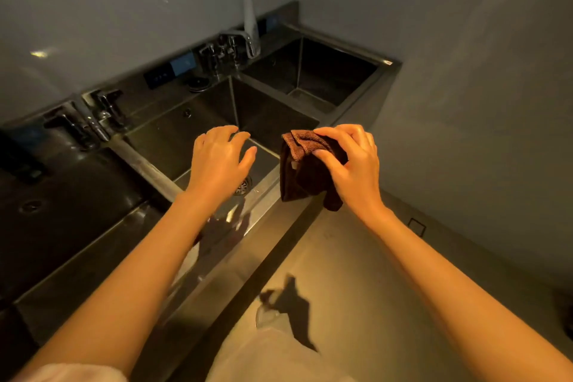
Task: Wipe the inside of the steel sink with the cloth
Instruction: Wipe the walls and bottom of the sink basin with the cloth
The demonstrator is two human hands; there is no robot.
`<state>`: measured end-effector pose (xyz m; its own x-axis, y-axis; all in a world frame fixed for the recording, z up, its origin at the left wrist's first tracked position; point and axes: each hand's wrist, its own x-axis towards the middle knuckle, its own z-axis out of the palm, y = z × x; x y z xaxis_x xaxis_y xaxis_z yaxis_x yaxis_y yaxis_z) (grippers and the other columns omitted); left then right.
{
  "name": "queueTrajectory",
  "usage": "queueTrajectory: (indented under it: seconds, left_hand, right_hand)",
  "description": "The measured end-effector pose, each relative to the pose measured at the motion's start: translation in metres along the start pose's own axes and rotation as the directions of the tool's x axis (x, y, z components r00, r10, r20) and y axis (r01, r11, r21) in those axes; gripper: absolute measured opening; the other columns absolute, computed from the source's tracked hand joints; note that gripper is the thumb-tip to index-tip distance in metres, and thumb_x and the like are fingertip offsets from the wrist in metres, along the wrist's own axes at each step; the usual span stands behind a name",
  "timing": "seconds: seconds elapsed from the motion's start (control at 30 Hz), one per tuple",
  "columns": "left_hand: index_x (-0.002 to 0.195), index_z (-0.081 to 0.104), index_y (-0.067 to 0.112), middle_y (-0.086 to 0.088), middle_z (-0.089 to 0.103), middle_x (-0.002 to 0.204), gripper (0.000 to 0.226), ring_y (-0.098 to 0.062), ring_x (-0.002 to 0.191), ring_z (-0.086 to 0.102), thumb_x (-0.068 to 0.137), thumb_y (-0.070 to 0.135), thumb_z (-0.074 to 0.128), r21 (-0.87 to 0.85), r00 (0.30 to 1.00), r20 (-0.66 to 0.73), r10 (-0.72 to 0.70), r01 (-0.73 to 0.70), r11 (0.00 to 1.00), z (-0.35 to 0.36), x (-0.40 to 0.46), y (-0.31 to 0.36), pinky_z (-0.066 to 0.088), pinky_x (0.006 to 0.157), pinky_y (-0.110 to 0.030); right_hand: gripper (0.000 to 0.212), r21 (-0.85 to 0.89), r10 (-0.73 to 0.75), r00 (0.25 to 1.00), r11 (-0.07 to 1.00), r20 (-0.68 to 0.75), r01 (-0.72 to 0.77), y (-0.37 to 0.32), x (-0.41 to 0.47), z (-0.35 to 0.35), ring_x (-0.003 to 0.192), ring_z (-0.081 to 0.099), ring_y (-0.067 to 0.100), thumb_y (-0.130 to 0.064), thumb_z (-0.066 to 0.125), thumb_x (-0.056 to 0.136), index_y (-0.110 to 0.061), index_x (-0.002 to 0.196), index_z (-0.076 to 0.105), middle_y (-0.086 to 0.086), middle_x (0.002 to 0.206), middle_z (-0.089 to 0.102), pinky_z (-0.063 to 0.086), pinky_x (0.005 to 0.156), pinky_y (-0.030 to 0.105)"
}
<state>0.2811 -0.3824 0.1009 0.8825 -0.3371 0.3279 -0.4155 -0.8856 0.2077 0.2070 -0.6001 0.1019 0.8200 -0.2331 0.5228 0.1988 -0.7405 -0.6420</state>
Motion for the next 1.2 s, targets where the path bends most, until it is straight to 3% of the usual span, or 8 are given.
queueTrajectory:
  seconds: [0.3, 0.57, 0.9, 1.1, 1.2]
  left_hand:
    - [0.126, 0.061, 0.012, -0.013, 0.054, 0.135, 0.038, -0.03, 0.129, 0.044, 0.097, 0.034, 0.05, -0.028, 0.995, -0.048, -0.086, 0.085, 0.996, 0.005, 0.084, -0.069, 0.031, 0.109, -0.052]
    - [0.124, 0.062, 0.01, -0.014, 0.054, 0.133, 0.036, -0.031, 0.128, 0.044, 0.096, 0.029, 0.053, 0.011, 0.964, -0.023, -0.263, 0.264, 0.965, 0.024, 0.078, -0.127, 0.028, 0.109, -0.048]
    - [0.126, 0.059, 0.012, -0.012, 0.051, 0.136, 0.036, -0.03, 0.131, 0.04, 0.095, 0.028, 0.052, 0.078, 0.886, -0.003, -0.463, 0.462, 0.883, 0.051, 0.058, -0.148, 0.027, 0.109, -0.046]
    - [0.13, 0.055, 0.011, -0.014, 0.049, 0.139, 0.04, -0.032, 0.133, 0.038, 0.095, 0.029, 0.051, 0.134, 0.782, 0.038, -0.622, 0.612, 0.779, 0.075, 0.058, -0.15, 0.026, 0.111, -0.049]
    - [0.13, 0.056, 0.01, -0.015, 0.05, 0.139, 0.04, -0.032, 0.133, 0.039, 0.094, 0.027, 0.054, 0.166, 0.75, 0.035, -0.66, 0.647, 0.744, 0.093, 0.059, -0.145, 0.027, 0.112, -0.05]
  right_hand:
    - [0.027, 0.064, -0.103, 0.992, 0.993, 0.073, 0.098, -0.023, 0.102, 0.071, 0.104, 0.048, 0.016, -0.027, 0.065, 0.088, -0.026, 0.115, 0.067, -0.004, 0.109, 0.058, 0.04, 0.093, 0.038]
    - [0.027, 0.134, -0.148, 0.962, 0.984, 0.23, 0.119, -0.025, 0.138, 0.148, 0.102, 0.049, 0.014, -0.028, 0.066, 0.087, -0.027, 0.114, 0.067, -0.006, 0.107, 0.057, 0.041, 0.093, 0.039]
    - [0.028, 0.297, -0.28, 0.867, 0.941, 0.412, 0.163, -0.003, 0.159, 0.233, 0.097, 0.05, 0.011, -0.029, 0.07, 0.083, -0.031, 0.111, 0.067, -0.008, 0.102, 0.057, 0.044, 0.088, 0.039]
    - [0.03, 0.401, -0.367, 0.777, 0.902, 0.511, 0.163, 0.017, 0.187, 0.271, 0.096, 0.051, 0.014, -0.026, 0.072, 0.081, -0.027, 0.111, 0.068, -0.012, 0.099, 0.053, 0.039, 0.088, 0.023]
    - [0.03, 0.422, -0.39, 0.723, 0.894, 0.571, 0.149, 0.032, 0.2, 0.29, 0.097, 0.05, 0.013, -0.024, 0.073, 0.08, -0.025, 0.11, 0.07, -0.012, 0.099, 0.052, 0.036, 0.088, 0.022]
